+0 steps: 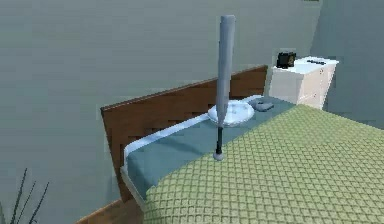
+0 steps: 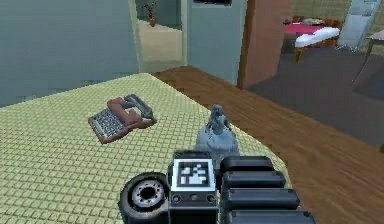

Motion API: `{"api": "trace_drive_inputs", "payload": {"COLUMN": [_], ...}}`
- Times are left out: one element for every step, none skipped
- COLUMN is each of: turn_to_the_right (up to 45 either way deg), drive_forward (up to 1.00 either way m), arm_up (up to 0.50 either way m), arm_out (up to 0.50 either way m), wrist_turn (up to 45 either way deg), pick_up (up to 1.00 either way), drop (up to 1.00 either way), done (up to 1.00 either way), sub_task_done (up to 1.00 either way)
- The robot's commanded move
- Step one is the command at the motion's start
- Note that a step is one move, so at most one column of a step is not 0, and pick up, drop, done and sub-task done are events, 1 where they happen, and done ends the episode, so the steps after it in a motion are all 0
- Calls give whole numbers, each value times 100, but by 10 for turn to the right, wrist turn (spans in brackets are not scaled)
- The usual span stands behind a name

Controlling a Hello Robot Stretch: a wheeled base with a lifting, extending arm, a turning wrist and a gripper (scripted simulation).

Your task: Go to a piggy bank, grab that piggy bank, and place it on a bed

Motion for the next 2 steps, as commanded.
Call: {"api": "trace_drive_inputs", "payload": {"turn_to_the_right": [450,450], "drive_forward": [0,0], "arm_up": [0,0], "arm_out": [0,0], "wrist_turn": [0,0], "pick_up": [0,0], "drop": [0,0], "done": [0,0], "sub_task_done": [0,0]}}
